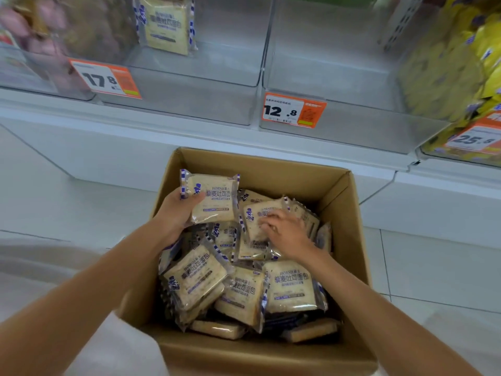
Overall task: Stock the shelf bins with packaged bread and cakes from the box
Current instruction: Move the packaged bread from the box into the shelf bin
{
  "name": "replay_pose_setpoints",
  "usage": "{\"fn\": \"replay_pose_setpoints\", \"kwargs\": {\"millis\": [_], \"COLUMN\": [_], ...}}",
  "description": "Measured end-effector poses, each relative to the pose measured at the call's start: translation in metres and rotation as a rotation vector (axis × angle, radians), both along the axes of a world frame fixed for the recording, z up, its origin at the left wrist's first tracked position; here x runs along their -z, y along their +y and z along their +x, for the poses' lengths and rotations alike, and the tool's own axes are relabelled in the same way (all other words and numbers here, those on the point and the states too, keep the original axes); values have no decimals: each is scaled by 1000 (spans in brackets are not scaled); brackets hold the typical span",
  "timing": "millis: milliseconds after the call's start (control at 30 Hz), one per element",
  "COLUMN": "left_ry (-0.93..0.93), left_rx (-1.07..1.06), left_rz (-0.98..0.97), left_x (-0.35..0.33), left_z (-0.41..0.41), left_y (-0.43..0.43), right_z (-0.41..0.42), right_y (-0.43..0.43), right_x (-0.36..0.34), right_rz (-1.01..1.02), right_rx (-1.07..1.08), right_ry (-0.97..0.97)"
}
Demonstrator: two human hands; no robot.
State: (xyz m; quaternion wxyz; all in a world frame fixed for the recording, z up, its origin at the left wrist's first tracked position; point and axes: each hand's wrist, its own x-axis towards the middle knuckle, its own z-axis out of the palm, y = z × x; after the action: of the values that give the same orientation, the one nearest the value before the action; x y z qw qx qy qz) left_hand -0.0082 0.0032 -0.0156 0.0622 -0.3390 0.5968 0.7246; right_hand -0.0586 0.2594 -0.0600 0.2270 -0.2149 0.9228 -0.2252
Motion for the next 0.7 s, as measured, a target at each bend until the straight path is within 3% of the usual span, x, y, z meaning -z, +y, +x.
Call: {"fn": "replay_pose_setpoints", "kwargs": {"millis": [100,200,267,367,467,533,633,700], "left_ry": [15,38,47,57,57,65,103,128], "left_rx": [23,41,49,42,57,90,185,256], "left_rz": [-42,-111,-149,-199,-215,-118,164,171], "left_x": [2,6,6,2,-9,-22,-49,-65], "left_z": [4,9,9,6,4,1,-5,-8], "left_y": [2,0,-1,-1,4,10,26,33], "right_z": [-13,-32,-38,-40,-44,-47,-43,-39], "right_y": [-3,-5,-1,11,15,5,-28,-49], "right_x": [5,5,7,-1,-31,-56,-89,-105], "right_rz": [-54,-45,-76,-276,-602,-747,-700,-631], "right_rx": [254,484,533,561,525,474,379,337], "right_ry": [64,-235,-326,-407,-534,-580,-472,-399]}}
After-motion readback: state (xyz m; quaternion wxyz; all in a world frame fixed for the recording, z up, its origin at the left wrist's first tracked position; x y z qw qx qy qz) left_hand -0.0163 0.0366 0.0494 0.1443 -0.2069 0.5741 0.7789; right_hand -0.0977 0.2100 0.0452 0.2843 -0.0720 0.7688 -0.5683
